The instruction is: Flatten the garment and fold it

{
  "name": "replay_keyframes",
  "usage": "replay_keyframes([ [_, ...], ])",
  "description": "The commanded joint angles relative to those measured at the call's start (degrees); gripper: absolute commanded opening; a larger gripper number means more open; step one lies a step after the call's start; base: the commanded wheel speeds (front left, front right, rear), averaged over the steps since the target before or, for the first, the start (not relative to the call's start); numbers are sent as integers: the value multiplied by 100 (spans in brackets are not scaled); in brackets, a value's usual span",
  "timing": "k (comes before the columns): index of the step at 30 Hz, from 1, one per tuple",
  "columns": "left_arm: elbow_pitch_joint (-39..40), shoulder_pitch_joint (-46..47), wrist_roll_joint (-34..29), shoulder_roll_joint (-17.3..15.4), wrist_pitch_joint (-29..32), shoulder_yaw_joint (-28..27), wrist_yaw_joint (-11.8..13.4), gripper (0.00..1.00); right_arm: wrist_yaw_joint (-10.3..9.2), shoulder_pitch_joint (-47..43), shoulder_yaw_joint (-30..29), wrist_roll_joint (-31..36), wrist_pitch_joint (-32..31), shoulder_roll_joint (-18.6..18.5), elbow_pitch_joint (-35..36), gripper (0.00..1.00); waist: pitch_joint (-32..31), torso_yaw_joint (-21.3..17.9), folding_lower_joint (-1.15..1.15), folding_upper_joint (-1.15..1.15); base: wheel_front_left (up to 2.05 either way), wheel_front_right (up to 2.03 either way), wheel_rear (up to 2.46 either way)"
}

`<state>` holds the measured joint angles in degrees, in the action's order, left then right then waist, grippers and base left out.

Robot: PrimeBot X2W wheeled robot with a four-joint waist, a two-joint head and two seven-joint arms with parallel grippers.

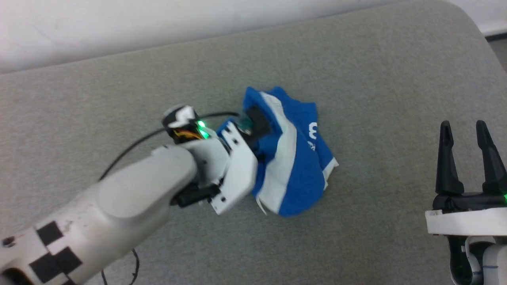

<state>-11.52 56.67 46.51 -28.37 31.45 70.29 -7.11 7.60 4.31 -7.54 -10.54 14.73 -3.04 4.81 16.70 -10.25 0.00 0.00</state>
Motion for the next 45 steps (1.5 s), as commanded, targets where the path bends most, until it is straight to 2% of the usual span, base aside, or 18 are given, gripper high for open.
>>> replay_keyframes([
  [1, 7, -113, 46, -189, -507, -268, 27, 0, -11, -86, -14, 60, 27, 16, 23, 100, -399, 445, 0, 0, 0, 0, 0],
  [7, 175, -1093, 339, -867, -1562, -778, 677, 0, -11, -216, 15, 142, 27, 16, 64, 100, -561, 798, 0, 0, 0, 0, 0],
  [8, 175, -1093, 339, -867, -1562, -778, 677, 0, -11, -216, 15, 142, 27, 16, 64, 100, -561, 798, 0, 0, 0, 0, 0],
  [12, 75, -1868, 501, -1229, -1873, -829, 1138, 0, -11, -257, 47, 195, 27, 16, 72, 100, -594, 919, 0, 0, 0, 0, 0],
  [16, 18, -2440, 663, -1376, -1933, -740, 1358, 0, -11, -319, 58, 234, 27, 16, 72, 100, -673, 972, 0, 0, 0, 0, 0],
  [17, 36, -2494, 670, -1403, -1941, -731, 1389, 20, -11, -340, 47, 241, 27, 16, 70, 100, -703, 991, 0, 0, 0, 0, 0],
  [18, 58, -2491, 632, -1433, -2017, -760, 1435, 100, -11, -360, 37, 252, 27, 16, 66, 100, -730, 1010, 0, 0, 0, 0, 0],
  [26, 698, -1490, 93, -1529, -2457, -1232, 1611, 100, -11, -456, 80, 286, 27, 16, 33, 100, -1005, 1064, 0, 0, 0, 0, 0],
  [29, 826, -914, -167, -1431, -2435, -1319, 1531, 100, -11, -456, 128, 281, 27, 16, 31, 100, -1023, 1019, 0, 0, 0, 0, 0],
  [32, 715, -302, -407, -1188, -2208, -1211, 1231, 100, -11, -428, 158, 266, 27, 16, 55, 100, -952, 931, 0, 0, 0, 0, 0],
  [39, -110, 692, -404, -329, -929, -498, 243, 100, -11, -251, 177, 206, 27, 16, 55, 100, -660, 577, 0, 0, 0, 0, 0],
  [42, -544, 874, -213, 5, -393, -132, 42, 100, -11, -163, 178, 165, 27, 16, 42, 100, -521, 401, 0, 0, 0, 0, 0],
  [45, -849, 927, -52, 235, 243, 164, -26, 100, -11, -69, 187, 122, 27, 16, 35, 100, -366, 230, 0, 0, 0, 0, 0],
])
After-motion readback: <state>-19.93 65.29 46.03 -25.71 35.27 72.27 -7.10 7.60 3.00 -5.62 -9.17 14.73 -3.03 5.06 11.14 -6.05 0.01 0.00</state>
